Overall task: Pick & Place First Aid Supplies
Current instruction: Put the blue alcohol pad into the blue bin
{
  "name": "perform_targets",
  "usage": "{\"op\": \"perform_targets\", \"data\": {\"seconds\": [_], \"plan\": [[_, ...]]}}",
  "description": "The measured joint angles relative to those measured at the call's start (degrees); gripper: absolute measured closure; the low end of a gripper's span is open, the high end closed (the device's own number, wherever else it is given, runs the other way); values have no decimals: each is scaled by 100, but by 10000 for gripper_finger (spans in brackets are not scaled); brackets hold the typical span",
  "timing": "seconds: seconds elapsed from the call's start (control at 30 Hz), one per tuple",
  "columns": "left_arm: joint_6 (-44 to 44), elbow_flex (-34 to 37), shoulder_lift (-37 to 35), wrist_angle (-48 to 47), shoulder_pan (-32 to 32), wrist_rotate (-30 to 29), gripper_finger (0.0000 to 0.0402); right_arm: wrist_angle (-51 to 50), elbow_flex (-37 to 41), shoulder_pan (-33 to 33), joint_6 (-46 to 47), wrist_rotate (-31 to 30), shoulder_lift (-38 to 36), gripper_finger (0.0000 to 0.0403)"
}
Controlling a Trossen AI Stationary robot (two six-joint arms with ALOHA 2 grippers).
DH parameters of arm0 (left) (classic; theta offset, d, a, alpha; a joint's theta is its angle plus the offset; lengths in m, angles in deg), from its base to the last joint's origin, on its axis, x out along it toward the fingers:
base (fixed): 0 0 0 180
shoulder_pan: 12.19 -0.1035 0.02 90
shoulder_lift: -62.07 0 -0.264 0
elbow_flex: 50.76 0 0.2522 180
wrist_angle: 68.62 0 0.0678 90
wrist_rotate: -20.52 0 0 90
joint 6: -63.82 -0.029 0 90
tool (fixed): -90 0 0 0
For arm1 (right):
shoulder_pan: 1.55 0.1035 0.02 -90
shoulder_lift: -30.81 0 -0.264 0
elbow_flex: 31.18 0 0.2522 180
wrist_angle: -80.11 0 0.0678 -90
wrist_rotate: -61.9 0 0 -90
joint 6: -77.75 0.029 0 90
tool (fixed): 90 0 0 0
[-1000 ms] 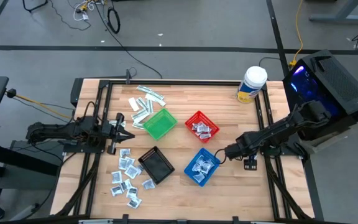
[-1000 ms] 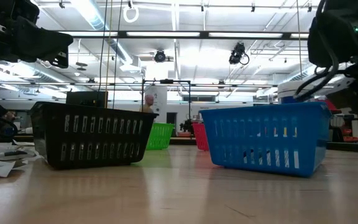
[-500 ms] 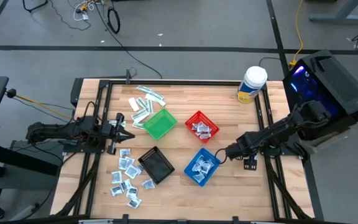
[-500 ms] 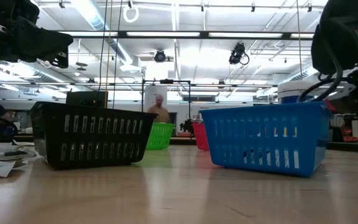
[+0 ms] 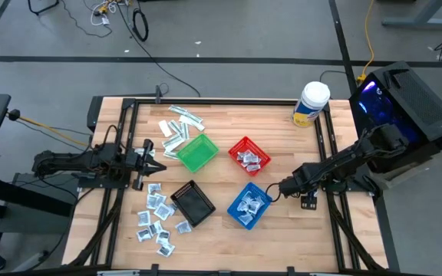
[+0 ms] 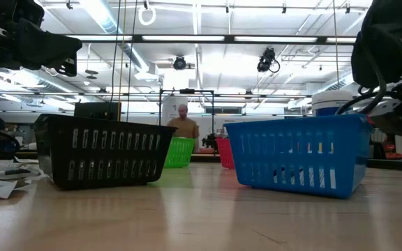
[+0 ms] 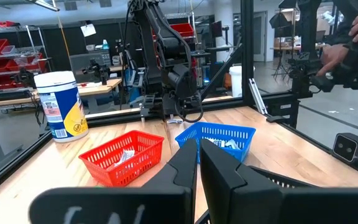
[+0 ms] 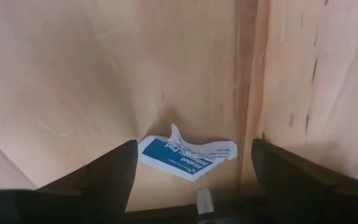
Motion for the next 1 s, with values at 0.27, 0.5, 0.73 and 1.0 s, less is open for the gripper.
{"op": "perform_targets", "data": {"seconds": [0.27, 0.5, 0.73, 1.0], "plan": [[0, 1, 0, 0, 2, 0, 376, 135, 0, 0, -65, 2, 0, 145], [0, 2, 0, 0, 2, 0, 376, 136, -14, 0, -13, 58, 0, 182], [0, 0, 0, 0, 0, 0, 376, 45, -371, 0, -46, -93, -28, 163], [0, 1, 0, 0, 1, 0, 376, -465, -501, 74, -17, 209, -37, 116]]}}
